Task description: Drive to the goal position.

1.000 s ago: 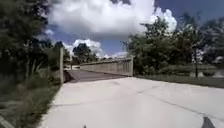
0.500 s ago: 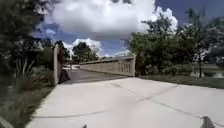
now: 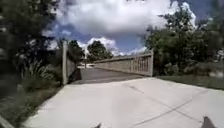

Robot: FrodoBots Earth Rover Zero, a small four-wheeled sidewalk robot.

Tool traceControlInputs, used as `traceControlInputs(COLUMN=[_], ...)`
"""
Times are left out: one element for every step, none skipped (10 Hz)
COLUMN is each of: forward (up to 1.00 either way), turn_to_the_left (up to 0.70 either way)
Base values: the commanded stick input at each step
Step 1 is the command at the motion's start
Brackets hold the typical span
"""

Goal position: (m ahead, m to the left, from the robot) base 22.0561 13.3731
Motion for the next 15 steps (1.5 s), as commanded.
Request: traceControlInputs(forward=[0.70, 0.70, 0.70, 0.70, 0.70, 0.70, 0.70, 0.70, 0.70, 0.70, 0.70, 0.70, 0.70, 0.70, 0.70], turn_to_the_left=[0.00, 0.00, 0.00, 0.00, 0.00, 0.00, 0.00, 0.00, 0.00, 0.00, 0.00, 0.00, 0.00, 0.00, 0.00])
